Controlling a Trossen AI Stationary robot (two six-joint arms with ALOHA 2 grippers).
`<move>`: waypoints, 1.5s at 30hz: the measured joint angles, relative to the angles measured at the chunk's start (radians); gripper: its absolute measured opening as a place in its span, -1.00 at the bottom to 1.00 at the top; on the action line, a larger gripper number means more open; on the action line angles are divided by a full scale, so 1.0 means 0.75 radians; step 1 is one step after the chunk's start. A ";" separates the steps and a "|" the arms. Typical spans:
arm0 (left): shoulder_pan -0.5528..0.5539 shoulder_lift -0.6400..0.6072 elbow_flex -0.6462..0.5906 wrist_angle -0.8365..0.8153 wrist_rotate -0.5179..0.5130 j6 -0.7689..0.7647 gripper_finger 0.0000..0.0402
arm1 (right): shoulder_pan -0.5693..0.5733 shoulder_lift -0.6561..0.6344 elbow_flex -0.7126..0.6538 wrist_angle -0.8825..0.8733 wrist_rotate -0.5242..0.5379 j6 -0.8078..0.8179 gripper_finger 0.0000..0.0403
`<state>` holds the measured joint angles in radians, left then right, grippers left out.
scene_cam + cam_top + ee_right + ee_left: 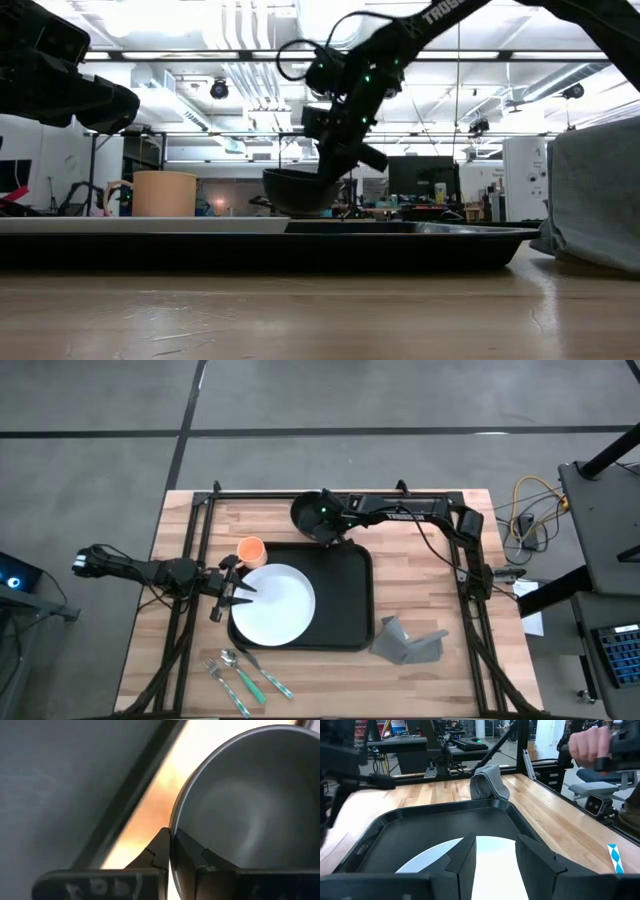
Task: Set up tray
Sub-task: Put the black bowl on the white plate
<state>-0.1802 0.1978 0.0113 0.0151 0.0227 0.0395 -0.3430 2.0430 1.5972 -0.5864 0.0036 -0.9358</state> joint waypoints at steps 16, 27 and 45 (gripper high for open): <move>0.000 0.000 0.000 0.000 0.000 0.000 -0.41 | 0.271 -0.002 0.236 -0.339 -0.139 -0.122 -0.96; 0.000 0.000 0.000 0.000 0.000 0.000 -0.41 | 0.424 0.014 0.236 -0.285 -0.157 -0.193 -0.96; 0.000 0.009 0.000 0.001 0.001 0.000 -0.41 | 0.495 0.157 0.270 -0.106 -0.295 -0.208 -0.96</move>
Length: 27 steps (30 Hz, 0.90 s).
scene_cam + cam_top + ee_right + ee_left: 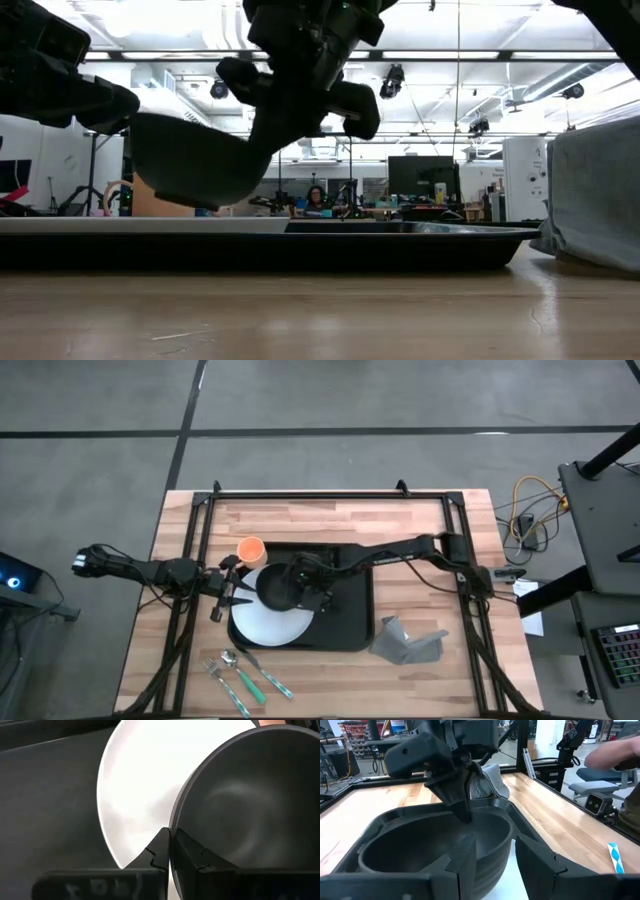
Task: Set up tray
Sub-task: Put the black bowl on the white plate
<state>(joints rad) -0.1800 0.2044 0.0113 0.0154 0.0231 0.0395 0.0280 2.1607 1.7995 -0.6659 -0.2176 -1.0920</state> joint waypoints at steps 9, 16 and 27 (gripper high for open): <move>0.000 0.009 0.000 0.001 0.000 0.000 -0.41 | 0.049 0.025 0.000 0.021 -0.005 -0.010 -0.96; 0.000 0.009 0.000 0.002 0.000 0.000 -0.41 | 0.056 0.028 0.000 0.066 -0.001 -0.014 -0.96; 0.000 0.009 0.000 0.002 0.000 0.000 -0.41 | 0.050 0.037 -0.001 0.105 0.009 -0.019 -0.96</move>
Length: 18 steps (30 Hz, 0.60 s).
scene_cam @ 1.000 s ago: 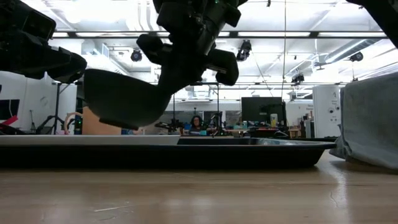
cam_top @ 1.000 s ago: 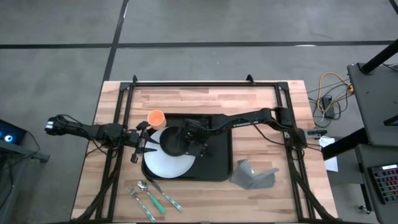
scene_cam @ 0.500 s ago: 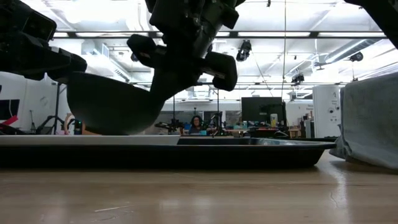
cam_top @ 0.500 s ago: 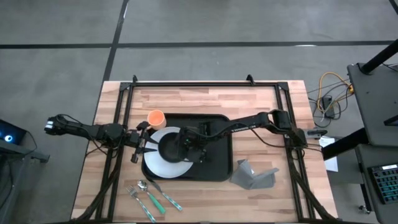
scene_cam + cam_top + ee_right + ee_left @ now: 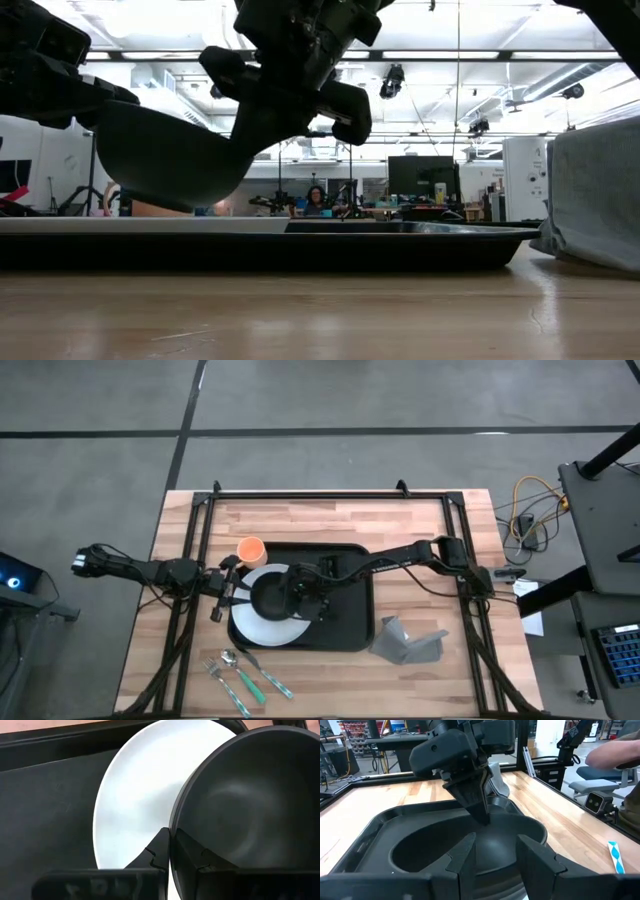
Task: Set up tray
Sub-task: Put the black bowl on the white plate
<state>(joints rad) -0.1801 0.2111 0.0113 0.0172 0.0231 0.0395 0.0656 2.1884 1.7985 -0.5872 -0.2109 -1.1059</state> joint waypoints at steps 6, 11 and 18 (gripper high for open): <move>0.000 0.000 0.000 0.000 0.000 0.000 -0.41 | -0.004 0.075 0.008 -0.001 0.006 -0.008 -0.96; 0.000 0.000 0.000 0.000 0.000 0.000 -0.41 | -0.003 0.116 0.035 0.000 0.073 -0.010 -0.96; 0.000 0.000 0.000 0.000 -0.001 0.000 -0.41 | -0.004 0.110 0.064 -0.036 0.072 0.019 -0.96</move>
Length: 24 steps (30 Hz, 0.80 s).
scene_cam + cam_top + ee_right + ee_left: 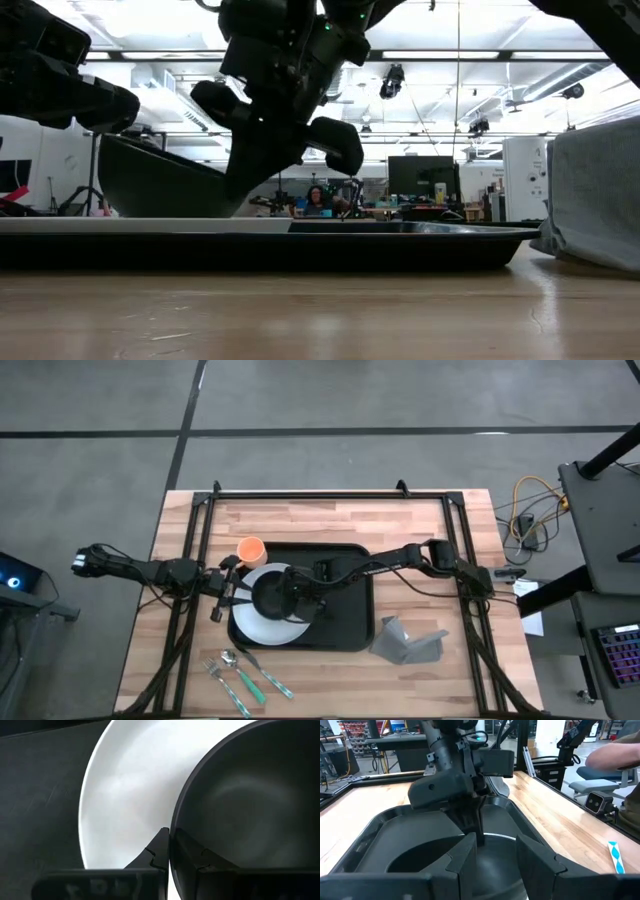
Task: Set up tray
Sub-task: Put the black bowl on the white plate
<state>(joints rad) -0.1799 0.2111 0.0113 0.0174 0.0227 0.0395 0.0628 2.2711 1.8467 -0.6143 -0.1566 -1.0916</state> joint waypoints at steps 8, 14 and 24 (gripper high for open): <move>0.000 0.000 0.000 0.001 0.000 0.000 -0.41 | 0.000 0.000 0.095 -0.158 0.000 0.061 -0.96; 0.000 0.000 0.000 0.001 0.000 0.000 -0.41 | 0.000 -0.001 0.106 -0.187 -0.005 0.061 -0.96; 0.000 0.000 0.000 0.001 0.000 0.000 -0.41 | 0.000 -0.001 0.106 -0.174 -0.080 0.060 -0.96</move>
<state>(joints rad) -0.1802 0.2111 0.0113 0.0177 0.0227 0.0395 0.0628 2.2707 1.9259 -0.7444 -0.2169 -1.0466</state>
